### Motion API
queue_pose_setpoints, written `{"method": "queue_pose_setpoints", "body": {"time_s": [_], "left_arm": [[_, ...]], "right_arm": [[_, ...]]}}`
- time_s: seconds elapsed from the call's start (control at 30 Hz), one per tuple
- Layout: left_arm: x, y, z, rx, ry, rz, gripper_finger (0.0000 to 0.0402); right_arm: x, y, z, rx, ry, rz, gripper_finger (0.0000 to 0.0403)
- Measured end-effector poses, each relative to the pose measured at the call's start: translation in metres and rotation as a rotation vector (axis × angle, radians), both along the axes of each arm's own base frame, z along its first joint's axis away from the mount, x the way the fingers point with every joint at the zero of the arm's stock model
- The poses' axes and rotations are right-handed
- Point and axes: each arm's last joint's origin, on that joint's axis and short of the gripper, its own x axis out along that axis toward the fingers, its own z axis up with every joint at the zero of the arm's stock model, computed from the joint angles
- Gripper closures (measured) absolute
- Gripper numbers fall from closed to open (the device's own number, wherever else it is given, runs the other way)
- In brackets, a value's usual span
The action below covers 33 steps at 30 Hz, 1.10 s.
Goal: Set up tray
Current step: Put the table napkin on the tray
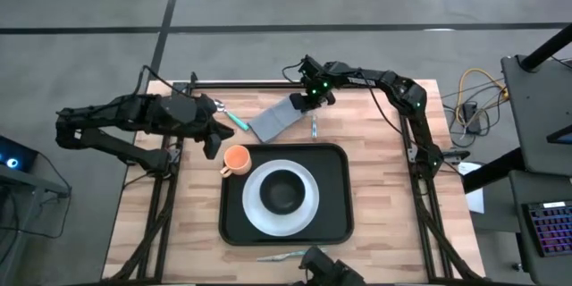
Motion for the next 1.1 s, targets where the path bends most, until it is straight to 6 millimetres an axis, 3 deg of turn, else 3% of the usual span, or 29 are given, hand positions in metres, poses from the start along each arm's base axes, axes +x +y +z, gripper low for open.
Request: {"method": "queue_pose_setpoints", "body": {"time_s": [0.17,0.4,0.7,0.93,1.1], "left_arm": [[0.003,0.0,-0.002,0.011,0.015,-0.007,0.0364],[0.014,0.0,-0.008,0.021,0.059,-0.015,0.0364],[0.025,-0.001,-0.014,0.063,0.104,-0.046,0.0364],[0.024,-0.001,-0.014,0.077,0.104,-0.055,0.0364],[0.022,-0.001,-0.012,0.093,0.1,-0.067,0.0364]], "right_arm": [[-0.003,0.001,0.029,-0.041,-0.01,0.053,0.0393],[-0.009,0.009,0.097,-0.145,-0.117,0.095,0.0394],[-0.043,0.037,0.174,-0.238,-0.153,0.129,0.0394],[-0.075,0.087,0.225,-0.23,-0.13,0.209,0.0395],[-0.101,0.14,0.258,-0.217,-0.113,0.282,0.0395]]}}
